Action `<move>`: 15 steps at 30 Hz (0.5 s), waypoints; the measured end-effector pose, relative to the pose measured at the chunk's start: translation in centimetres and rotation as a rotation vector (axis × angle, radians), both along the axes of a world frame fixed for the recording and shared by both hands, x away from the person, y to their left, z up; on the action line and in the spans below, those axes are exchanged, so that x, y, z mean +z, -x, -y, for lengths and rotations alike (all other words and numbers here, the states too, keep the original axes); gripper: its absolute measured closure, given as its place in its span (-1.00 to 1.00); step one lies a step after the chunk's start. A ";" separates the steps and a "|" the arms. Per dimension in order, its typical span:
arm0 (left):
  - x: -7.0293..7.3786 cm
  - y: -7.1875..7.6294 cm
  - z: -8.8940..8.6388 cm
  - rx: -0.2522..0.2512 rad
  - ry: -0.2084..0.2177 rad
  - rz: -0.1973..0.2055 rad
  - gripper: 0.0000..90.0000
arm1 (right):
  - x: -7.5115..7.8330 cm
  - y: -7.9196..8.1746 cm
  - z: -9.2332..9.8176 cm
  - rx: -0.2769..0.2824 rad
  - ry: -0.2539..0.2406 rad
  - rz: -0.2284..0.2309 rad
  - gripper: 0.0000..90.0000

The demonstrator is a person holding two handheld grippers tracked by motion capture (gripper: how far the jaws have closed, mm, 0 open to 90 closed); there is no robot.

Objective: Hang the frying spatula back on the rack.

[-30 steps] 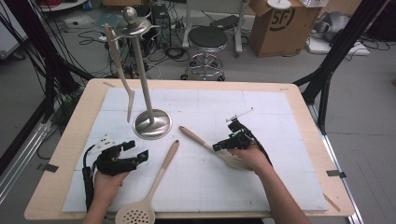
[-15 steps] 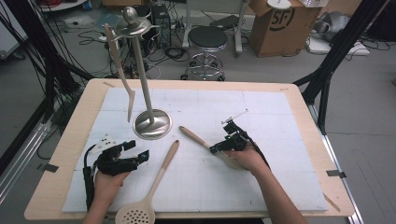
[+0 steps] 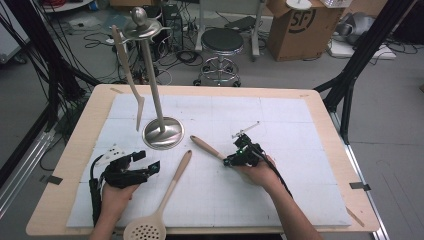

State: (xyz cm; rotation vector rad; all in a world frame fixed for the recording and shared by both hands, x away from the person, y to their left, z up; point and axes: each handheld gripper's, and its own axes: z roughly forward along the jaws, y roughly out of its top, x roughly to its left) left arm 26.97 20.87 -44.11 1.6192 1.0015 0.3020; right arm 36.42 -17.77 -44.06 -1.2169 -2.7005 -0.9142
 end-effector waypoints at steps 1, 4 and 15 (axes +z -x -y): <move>0.0 0.0 0.0 0.004 -0.001 0.001 -0.54 | 0.0 0.0 -0.2 0.003 0.010 0.016 0.59; 0.0 0.0 0.1 -0.001 -0.006 -0.001 -0.54 | -0.1 0.3 -0.6 -0.002 0.021 0.052 0.60; -0.1 -0.1 0.4 -0.003 -0.011 -0.004 -0.54 | -0.7 0.5 -0.6 -0.010 -0.011 0.126 0.65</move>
